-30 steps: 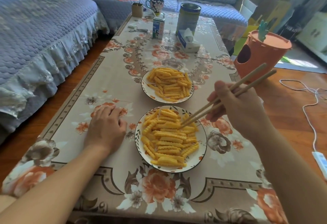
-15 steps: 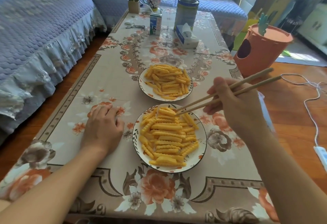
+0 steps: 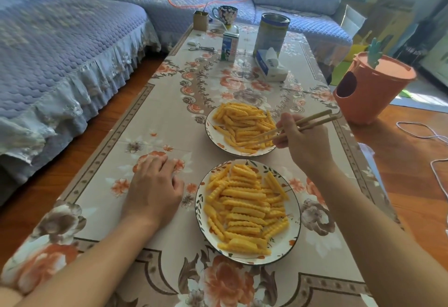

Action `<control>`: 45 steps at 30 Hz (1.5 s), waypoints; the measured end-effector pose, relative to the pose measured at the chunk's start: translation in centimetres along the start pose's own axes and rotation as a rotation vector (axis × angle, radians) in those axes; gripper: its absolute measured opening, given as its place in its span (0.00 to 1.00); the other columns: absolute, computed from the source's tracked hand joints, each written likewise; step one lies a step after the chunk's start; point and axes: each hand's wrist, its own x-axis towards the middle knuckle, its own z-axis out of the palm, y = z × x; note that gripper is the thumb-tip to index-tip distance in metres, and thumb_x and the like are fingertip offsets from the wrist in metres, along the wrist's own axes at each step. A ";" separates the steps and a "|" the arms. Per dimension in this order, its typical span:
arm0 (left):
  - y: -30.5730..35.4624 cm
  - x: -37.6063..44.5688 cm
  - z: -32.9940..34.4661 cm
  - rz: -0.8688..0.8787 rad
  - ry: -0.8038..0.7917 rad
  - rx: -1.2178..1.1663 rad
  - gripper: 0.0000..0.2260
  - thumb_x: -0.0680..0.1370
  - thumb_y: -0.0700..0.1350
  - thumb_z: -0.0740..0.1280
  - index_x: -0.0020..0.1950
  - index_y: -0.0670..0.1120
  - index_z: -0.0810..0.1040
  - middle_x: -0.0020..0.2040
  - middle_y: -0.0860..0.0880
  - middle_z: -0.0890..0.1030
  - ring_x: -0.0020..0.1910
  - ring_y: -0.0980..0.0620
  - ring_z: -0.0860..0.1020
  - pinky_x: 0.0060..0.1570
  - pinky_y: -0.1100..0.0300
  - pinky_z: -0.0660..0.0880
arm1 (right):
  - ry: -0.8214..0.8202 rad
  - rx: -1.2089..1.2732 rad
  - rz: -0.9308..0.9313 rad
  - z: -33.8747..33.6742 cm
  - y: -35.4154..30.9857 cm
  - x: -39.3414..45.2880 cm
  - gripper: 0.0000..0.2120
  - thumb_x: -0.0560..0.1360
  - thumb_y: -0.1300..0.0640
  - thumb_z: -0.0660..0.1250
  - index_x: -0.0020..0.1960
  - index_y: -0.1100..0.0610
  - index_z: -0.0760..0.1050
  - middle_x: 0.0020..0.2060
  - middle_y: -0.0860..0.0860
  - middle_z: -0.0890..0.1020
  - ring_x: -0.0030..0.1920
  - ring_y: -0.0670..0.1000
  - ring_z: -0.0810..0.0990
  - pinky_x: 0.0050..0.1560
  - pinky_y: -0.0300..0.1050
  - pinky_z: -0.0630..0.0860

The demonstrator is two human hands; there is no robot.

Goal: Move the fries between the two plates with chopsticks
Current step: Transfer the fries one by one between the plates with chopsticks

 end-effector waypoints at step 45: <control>-0.1 0.1 0.0 -0.007 0.000 -0.013 0.24 0.75 0.50 0.55 0.66 0.44 0.79 0.64 0.43 0.78 0.67 0.43 0.72 0.73 0.45 0.67 | -0.125 -0.036 0.009 -1.4 -0.7 0.2 0.14 0.82 0.51 0.66 0.48 0.61 0.83 0.35 0.57 0.85 0.33 0.56 0.86 0.37 0.49 0.85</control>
